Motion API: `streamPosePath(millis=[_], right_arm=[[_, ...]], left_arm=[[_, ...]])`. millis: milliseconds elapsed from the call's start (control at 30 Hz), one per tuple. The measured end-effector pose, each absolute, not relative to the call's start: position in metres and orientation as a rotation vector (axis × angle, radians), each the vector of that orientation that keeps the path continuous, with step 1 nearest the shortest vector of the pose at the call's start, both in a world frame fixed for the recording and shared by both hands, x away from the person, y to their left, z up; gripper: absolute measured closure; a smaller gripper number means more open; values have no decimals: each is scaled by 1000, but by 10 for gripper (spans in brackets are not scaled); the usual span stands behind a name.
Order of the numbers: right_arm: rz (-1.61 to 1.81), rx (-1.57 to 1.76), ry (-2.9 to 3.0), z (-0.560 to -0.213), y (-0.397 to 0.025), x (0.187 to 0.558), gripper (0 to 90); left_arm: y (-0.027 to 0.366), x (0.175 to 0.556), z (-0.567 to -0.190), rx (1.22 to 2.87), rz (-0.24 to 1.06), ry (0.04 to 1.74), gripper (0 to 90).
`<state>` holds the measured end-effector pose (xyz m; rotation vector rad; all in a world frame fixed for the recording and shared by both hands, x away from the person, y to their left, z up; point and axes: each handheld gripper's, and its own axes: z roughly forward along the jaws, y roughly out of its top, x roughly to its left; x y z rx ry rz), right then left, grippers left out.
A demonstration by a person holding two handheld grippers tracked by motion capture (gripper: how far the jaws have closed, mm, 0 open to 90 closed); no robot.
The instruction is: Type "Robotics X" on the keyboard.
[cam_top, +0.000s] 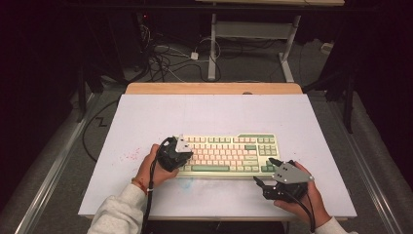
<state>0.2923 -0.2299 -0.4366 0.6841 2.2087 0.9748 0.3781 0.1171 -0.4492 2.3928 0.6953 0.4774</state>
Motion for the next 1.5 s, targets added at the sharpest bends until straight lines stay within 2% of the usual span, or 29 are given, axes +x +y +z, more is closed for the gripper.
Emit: streamPosePath(millis=[233,733,1500], right_arm=[[939,670,2233,-439,-227,293,250],[931,644,2224,-438,-227,291,248],[931,646,2222,-438,-228,291,246]], left_arm=[[114,376,-451,2425,463,672,869],[122,372,-441,2336,523,692,806],[123,363,-433,2227,657,732,282]])
